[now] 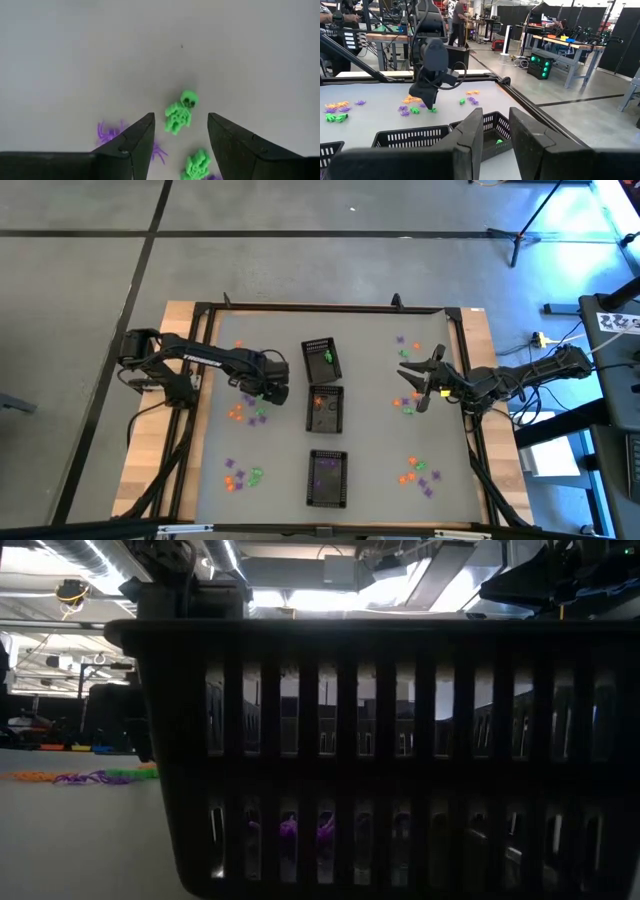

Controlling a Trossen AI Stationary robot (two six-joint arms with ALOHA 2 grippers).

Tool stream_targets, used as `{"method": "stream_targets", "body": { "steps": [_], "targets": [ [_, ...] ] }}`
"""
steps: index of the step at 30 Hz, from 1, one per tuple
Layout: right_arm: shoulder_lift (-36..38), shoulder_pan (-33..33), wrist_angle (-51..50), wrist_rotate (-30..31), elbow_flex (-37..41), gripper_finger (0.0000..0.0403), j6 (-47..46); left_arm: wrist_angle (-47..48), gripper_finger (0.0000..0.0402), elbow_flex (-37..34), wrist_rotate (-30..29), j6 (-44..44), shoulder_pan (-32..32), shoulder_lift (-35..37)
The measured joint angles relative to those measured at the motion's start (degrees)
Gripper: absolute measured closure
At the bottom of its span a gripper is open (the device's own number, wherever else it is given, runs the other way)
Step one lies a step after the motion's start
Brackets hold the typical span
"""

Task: Sort Halloween decoration
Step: Put the green skeleton toy into the top black bin

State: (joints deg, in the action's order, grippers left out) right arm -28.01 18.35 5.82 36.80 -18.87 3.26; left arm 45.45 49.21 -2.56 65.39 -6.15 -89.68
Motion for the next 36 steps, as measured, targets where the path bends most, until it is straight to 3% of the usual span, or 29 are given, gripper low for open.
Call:
{"method": "stream_targets", "body": {
  "steps": [19, 24, 32, 36],
  "targets": [
    [0.0, 0.0, 0.0, 0.0, 0.0, 0.0310, 0.0, -7.1, 0.0238, -5.2, -1.1, 3.4, 0.0, 0.1],
    [0.0, 0.0, 0.0, 0.0, 0.0, 0.0310, 0.0, -7.0, 0.0279, -5.3, -1.4, 5.1, -0.2, 0.1],
    [0.0, 0.0, 0.0, 0.0, 0.0, 0.0310, 0.0, -7.6, 0.0379, -5.3, -1.1, 9.4, 0.0, 0.1],
    [0.0, 0.0, 0.0, 0.0, 0.0, 0.0310, 0.0, -7.7, 0.0393, -4.1, -0.3, 9.7, 0.0, 0.0]
  ]
}}
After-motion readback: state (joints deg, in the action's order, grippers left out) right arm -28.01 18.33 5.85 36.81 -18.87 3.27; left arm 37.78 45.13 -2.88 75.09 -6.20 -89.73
